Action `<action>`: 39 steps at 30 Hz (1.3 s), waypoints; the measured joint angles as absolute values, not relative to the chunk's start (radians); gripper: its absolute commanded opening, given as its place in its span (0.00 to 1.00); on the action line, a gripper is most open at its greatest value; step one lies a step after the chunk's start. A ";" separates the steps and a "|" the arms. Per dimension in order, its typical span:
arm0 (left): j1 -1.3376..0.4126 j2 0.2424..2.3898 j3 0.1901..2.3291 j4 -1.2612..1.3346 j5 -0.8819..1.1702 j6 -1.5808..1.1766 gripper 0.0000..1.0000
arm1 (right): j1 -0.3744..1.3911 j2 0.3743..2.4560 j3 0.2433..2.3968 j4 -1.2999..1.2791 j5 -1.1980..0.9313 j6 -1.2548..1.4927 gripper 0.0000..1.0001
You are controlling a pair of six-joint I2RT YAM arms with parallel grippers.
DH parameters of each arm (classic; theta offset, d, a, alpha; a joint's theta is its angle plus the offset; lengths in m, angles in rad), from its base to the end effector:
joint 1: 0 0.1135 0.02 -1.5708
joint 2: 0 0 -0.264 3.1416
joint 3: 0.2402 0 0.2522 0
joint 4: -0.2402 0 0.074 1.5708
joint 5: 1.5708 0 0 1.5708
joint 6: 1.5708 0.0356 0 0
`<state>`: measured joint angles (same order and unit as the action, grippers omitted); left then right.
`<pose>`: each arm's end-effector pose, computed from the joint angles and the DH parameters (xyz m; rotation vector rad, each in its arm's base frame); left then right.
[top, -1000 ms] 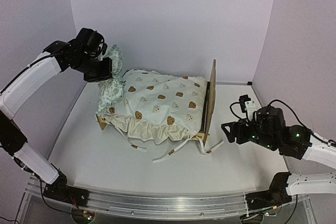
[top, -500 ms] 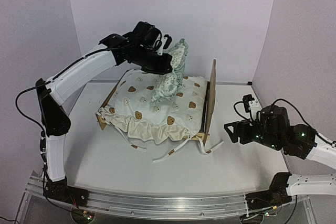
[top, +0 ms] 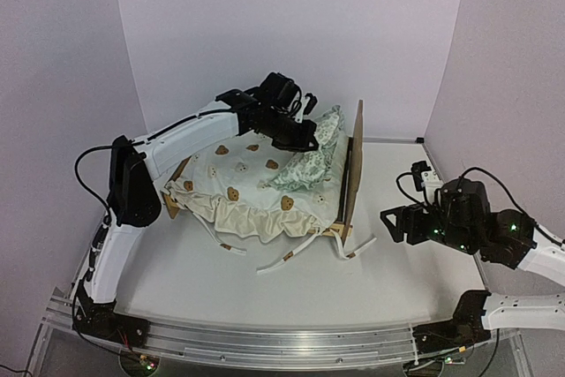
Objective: Set up the pet bed
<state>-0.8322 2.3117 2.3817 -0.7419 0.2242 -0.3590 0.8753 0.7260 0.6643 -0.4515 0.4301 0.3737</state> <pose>0.3465 -0.3924 0.3176 0.6820 2.2784 -0.8640 0.1161 0.1160 0.2813 -0.2532 2.0341 0.3343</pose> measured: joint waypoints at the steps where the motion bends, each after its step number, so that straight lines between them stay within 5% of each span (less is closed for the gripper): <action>1: -0.832 2.320 2.382 -0.728 0.236 -0.368 0.01 | 0.875 0.727 0.664 -0.452 0.430 0.374 0.83; 10: -0.832 2.402 2.372 -0.537 0.380 -0.508 0.12 | 0.875 0.736 0.666 -0.465 0.434 0.376 0.83; 26: -0.831 2.407 2.298 -0.373 0.474 -0.673 0.56 | 0.875 0.794 0.714 -0.474 0.432 0.379 0.85; 32: -0.831 2.235 2.156 -0.378 0.436 -0.614 0.89 | 0.875 0.844 0.784 -0.480 0.420 0.367 0.91; 39: -0.813 1.839 1.904 -0.395 0.292 -0.534 0.99 | 0.875 0.895 0.909 -0.484 0.389 0.338 0.98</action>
